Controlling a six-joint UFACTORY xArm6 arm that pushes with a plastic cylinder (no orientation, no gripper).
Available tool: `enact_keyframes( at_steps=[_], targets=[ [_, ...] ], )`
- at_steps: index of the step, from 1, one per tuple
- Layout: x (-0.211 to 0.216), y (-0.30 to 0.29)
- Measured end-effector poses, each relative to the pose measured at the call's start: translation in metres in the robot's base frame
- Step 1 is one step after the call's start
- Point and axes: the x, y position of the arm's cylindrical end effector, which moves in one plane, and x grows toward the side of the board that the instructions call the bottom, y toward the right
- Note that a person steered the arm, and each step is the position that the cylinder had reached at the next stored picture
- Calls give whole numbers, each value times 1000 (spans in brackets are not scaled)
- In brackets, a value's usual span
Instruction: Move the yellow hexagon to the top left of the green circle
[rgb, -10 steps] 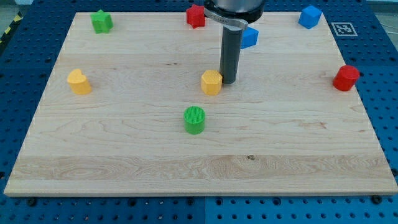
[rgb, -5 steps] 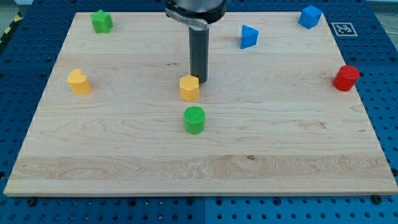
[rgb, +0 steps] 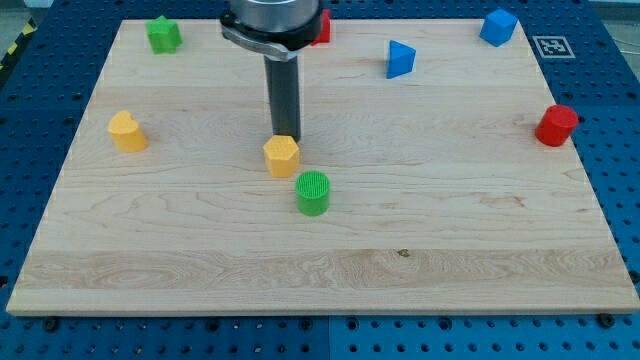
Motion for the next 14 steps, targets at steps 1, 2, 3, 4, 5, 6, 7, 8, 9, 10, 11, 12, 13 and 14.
enact_keyframes(
  at_steps=[1, 2, 3, 4, 5, 6, 7, 8, 9, 10, 11, 12, 13, 14],
  targets=[
    [1, 0],
    [2, 9],
    [7, 39],
    [18, 46],
    [41, 40],
    [41, 40],
    [41, 30],
    [41, 25],
    [29, 25],
    [5, 25],
    [2, 14],
    [2, 3],
    [3, 3],
    [11, -6]
  ],
)
